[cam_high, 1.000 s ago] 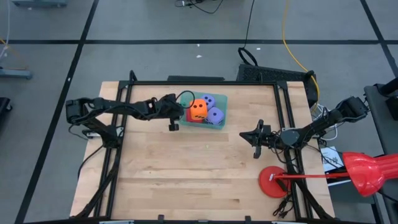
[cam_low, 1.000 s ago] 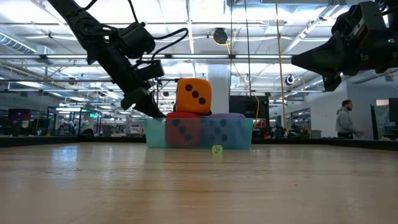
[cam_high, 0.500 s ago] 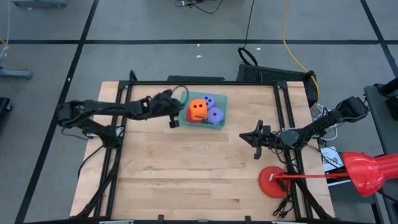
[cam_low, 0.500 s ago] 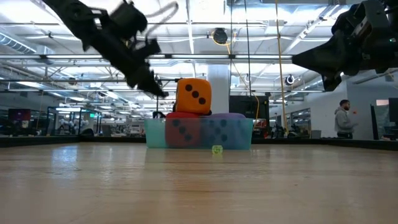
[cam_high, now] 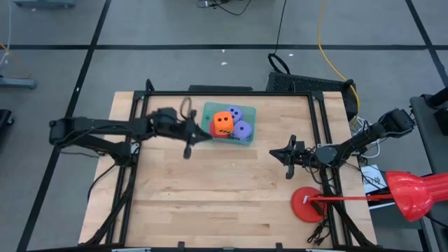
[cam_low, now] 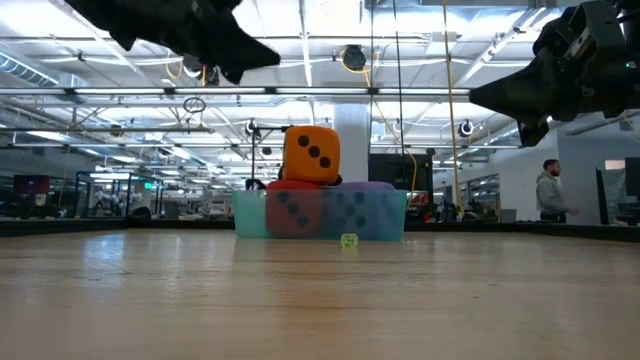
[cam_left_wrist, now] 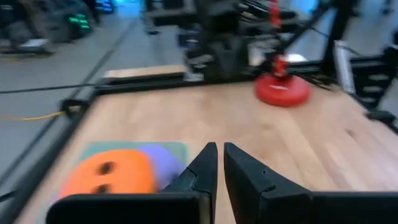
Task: Pick & Place Dice
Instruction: Put the small light green dice into the blue bin
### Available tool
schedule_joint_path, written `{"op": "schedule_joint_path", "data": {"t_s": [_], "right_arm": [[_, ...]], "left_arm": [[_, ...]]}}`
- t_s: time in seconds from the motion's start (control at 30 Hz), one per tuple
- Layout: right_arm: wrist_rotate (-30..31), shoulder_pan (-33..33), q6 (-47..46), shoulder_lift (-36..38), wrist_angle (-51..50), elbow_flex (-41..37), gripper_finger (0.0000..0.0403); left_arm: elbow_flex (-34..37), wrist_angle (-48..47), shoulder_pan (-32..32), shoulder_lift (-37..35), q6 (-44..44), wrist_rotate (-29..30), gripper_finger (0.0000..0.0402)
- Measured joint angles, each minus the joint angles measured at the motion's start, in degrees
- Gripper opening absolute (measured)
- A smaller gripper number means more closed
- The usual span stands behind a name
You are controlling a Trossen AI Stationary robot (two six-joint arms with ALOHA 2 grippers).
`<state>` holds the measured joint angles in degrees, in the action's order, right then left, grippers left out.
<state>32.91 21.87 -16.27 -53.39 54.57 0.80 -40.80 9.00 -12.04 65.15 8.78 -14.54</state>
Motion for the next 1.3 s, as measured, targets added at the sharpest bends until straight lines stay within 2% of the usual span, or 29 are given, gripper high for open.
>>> {"op": "schedule_joint_path", "data": {"t_s": [0.13,0.27,0.37,0.47,0.6,0.97,1.17,1.3], "right_arm": [[0.0,0.0,-0.2,0.0,0.0,0.0,0.0004],[0.0,0.0,-0.2,0.0,0.0,0.0,0.0004],[0.0,0.0,-0.2,0.0,0.0,0.0,0.0004],[0.0,0.0,-0.2,0.0,0.0,0.0,0.0004],[0.0,0.0,-0.2,0.0,0.0,0.0,0.0004],[0.0,0.0,-0.2,0.0,0.0,0.0,0.0004],[0.0,0.0,0.0,0.0,0.1,0.0,0.0004],[0.0,0.0,0.0,0.0,0.2,0.0,0.0004]], "left_arm": [[0.0,1.0,5.6,5.4,0.0,1.6,0.0040],[0.0,6.9,10.9,12.5,-1.3,5.4,0.0040],[0.0,11.4,13.4,18.1,-4.2,10.2,0.0040],[0.0,15.8,14.6,23.2,-6.7,11.9,0.0049],[0.0,19.5,15.6,29.1,-8.3,12.2,0.0079],[-0.1,29.3,16.6,42.6,-10.5,17.6,0.0189],[-6.3,26.7,16.6,48.6,-10.8,17.6,0.0242],[-12.9,19.3,16.4,51.8,-10.6,17.6,0.0267]]}}
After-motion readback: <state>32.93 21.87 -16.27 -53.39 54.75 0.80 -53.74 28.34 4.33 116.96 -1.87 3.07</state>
